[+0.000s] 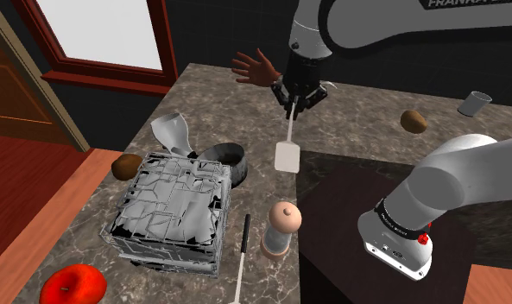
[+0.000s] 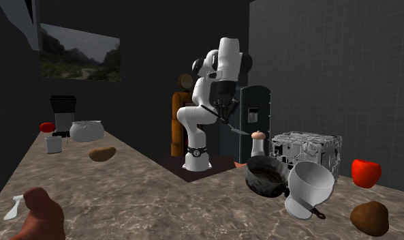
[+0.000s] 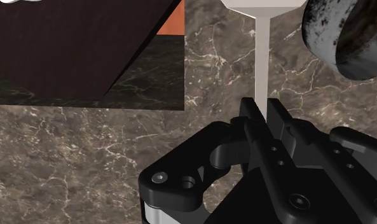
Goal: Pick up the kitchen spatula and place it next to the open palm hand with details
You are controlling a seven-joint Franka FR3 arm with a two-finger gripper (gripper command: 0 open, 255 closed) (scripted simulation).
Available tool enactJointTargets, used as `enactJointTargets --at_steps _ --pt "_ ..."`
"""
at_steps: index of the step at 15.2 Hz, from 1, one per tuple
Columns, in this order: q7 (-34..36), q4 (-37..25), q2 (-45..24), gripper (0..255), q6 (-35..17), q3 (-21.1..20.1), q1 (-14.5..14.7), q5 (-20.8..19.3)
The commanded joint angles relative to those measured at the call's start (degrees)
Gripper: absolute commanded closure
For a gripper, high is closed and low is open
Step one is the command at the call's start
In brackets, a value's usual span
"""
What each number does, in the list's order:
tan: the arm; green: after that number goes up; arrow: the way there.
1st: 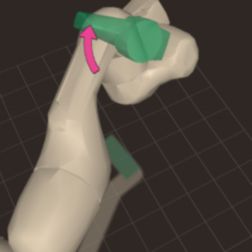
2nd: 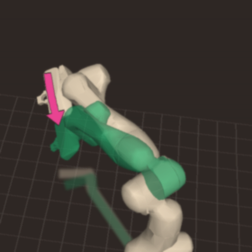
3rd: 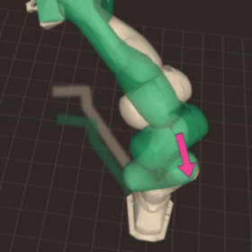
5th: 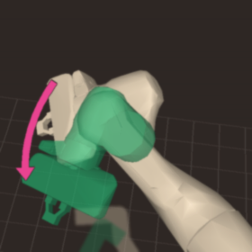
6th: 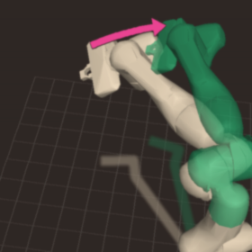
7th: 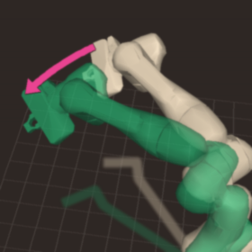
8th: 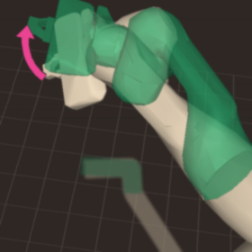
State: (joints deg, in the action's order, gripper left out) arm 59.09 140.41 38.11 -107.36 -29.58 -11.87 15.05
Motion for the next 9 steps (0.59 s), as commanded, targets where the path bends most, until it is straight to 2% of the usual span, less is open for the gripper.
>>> enactJointTargets --at_steps 1,2,9 --pt "-0.08 -1.26 0.31 255 1.61 0.49 -0.07 -0.27" --pt "-0.09 -1.79 0.35 255 2.19 0.64 -0.11 -0.38" --pt "-5.44 -8.08 -10.44 255 -1.68 3.58 -6.23 -5.96"
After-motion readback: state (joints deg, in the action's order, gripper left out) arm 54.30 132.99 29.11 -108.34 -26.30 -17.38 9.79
